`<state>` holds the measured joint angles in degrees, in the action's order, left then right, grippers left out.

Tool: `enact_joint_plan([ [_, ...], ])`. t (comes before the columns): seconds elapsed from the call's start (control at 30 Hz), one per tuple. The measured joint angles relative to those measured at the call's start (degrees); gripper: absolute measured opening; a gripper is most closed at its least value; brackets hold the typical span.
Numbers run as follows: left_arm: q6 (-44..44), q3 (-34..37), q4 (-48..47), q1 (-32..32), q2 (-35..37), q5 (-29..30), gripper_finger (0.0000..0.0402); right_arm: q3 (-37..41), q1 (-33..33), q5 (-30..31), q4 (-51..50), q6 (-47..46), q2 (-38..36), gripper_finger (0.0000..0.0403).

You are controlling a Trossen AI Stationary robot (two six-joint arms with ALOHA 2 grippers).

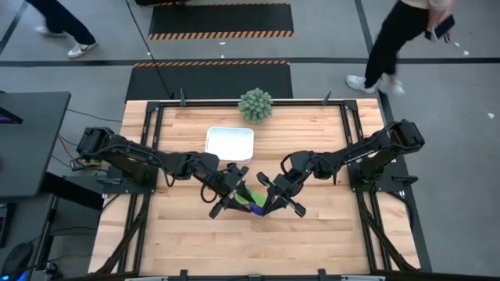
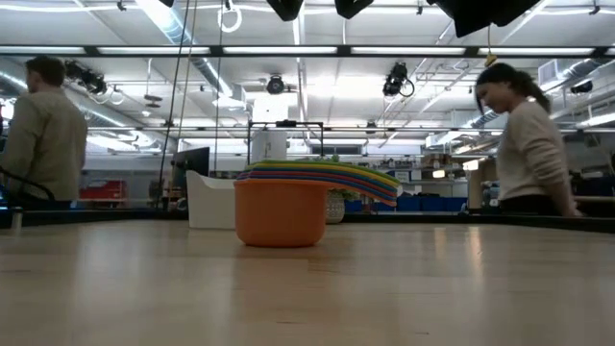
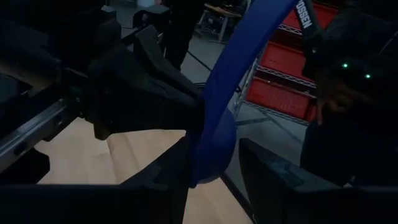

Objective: Nest measuring cups in basket
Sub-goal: Stack the blue measuring cup on top of the green measuring cup

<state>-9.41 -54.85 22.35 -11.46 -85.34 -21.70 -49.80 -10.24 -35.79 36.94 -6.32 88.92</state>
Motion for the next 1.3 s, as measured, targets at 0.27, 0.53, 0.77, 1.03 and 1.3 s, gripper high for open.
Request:
enact_joint_plan([
  [0.27, 2.03, 0.00, -0.50, 0.09, 0.00, -1.90, 0.0100, 0.02, -0.24, -1.19, 1.21, -1.26, 0.00, 0.0014],
  [0.53, 3.01, 0.00, -0.50, 0.09, 0.00, -2.66, 0.0010, 0.04, -0.37, -1.35, 1.11, -3.00, 0.00, 0.0028],
  [0.77, 3.07, 0.07, -1.51, 0.02, 0.07, -2.06, 0.0002, 0.09, -0.44, 1.21, 1.01, -3.19, -0.11, 0.0038],
  [1.03, 5.44, 0.07, -10.89, 1.74, 0.09, 1.60, 0.0001, 0.11, 0.28, 6.07, -6.46, 1.46, -0.09, 0.0037],
  [1.3, 11.28, 0.07, -20.87, 4.73, 0.07, 2.62, 0.0001, 0.15, 1.83, 12.95, -15.96, 8.96, 0.05, 0.0037],
])
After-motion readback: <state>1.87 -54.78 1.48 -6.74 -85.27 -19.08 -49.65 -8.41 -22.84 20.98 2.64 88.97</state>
